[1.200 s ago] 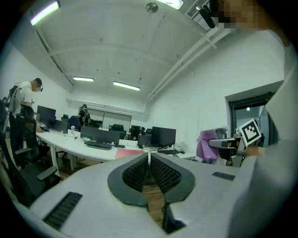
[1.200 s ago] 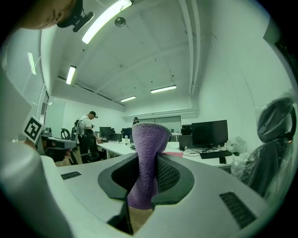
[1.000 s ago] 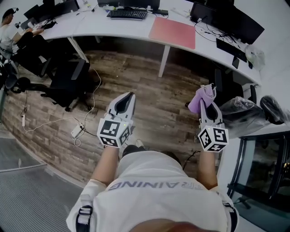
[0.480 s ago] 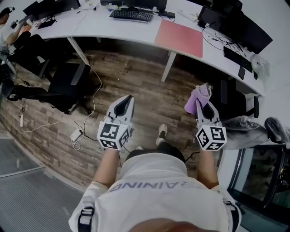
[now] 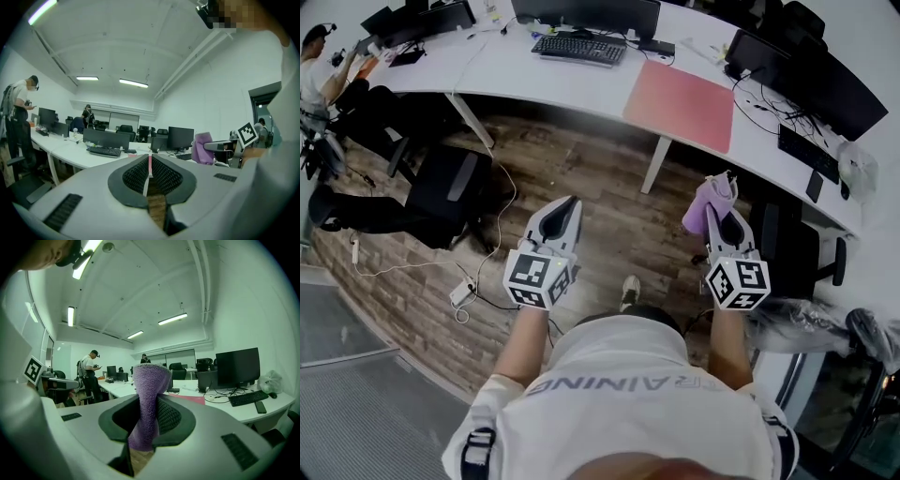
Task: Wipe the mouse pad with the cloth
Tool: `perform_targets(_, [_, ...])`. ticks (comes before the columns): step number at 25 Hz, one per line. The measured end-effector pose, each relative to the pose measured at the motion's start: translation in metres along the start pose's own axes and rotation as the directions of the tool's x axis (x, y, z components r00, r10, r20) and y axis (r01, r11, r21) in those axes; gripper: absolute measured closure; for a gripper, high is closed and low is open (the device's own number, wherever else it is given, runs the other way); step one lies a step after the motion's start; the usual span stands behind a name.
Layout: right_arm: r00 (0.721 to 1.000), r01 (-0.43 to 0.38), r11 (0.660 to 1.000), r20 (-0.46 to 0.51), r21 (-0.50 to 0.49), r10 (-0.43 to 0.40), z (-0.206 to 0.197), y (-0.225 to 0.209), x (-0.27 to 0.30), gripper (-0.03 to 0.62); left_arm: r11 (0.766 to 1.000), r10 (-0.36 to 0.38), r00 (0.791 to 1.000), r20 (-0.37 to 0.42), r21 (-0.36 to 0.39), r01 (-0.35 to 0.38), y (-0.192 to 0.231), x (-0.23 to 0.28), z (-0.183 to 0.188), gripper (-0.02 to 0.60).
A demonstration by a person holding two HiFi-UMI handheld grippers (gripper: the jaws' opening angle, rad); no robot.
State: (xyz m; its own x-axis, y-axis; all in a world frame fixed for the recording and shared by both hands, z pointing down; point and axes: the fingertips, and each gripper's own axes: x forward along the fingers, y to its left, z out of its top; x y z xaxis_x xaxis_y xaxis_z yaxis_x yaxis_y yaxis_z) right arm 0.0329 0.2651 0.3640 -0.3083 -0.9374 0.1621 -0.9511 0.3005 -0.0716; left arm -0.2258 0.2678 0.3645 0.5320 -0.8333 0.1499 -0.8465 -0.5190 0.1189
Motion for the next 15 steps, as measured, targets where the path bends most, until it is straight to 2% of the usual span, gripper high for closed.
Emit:
perform_targets(5, [0.999,0.039,0.998,-0.008,0.05,-0.039,0.007,-0.076,0.03,0.496,1.0,-0.018,1.0,-0.001,0.009,0.018,-0.017,0.074,0.016,0.549])
perform_targets(9, [0.999,0.051,0.997,-0.007,0.05,-0.051,0.01,-0.124,0.05,0.496,1.0,-0.019,1.0,0.0,0.004,0.019,-0.025,0.126,0.019,0.549])
perform_targets(15, [0.998,0.057,0.995,-0.023,0.079,-0.055,0.003,-0.17,0.076,0.496,0.999,-0.032,0.999,-0.007,-0.015,0.032,-0.031,0.183,0.025,0.549])
